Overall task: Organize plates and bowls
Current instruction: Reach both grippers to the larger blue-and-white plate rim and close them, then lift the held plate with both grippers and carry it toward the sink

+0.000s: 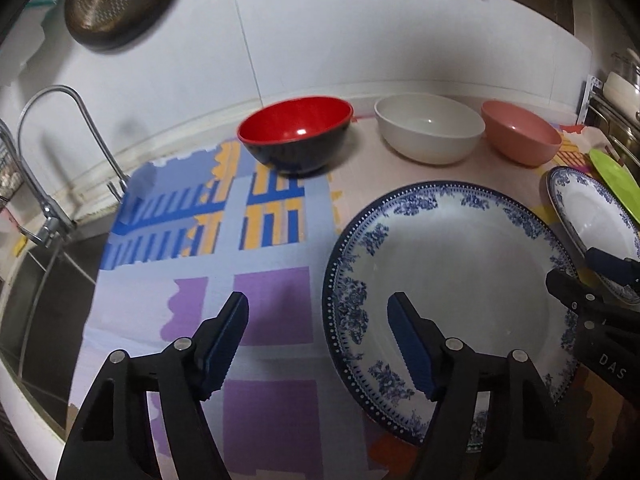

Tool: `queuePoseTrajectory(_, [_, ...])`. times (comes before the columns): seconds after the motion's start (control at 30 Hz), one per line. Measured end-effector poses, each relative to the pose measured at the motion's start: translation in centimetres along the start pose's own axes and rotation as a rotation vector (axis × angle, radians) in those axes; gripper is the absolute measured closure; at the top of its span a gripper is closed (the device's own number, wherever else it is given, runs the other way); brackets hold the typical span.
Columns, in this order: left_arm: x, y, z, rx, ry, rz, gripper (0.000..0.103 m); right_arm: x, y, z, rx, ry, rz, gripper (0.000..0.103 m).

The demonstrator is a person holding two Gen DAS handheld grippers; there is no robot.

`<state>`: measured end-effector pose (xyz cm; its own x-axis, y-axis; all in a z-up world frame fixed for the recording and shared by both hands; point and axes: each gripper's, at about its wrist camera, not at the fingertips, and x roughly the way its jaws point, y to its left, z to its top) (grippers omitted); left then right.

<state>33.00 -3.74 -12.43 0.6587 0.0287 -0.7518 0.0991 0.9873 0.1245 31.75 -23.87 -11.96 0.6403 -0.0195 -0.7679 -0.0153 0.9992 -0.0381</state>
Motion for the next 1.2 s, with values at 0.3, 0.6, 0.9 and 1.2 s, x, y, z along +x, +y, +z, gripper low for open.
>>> queuePoseTrajectory(0.3, [1.7, -0.2, 0.6, -0.004, 0.043, -0.036, 0.049, 1.7, -0.3, 0.1, 0.005, 0.039, -0.013, 0.045])
queuePoseTrajectory(0.6, [3.0, -0.2, 0.8, -0.032, 0.109, -0.095, 0.064, 2.7, -0.6, 0.7, 0.019, 0.068, -0.013, 0.053])
queuePoseTrajectory(0.9, [3.3, -0.3, 0.8, -0.043, 0.126, -0.116, 0.069, 3.1, -0.7, 0.9, 0.013, 0.089, -0.007, 0.065])
queuePoseTrajectory(1.2, [3.1, -0.2, 0.7, -0.039, 0.119, -0.106, 0.069, 2.8, -0.5, 0.9, -0.012, 0.097, -0.011, 0.066])
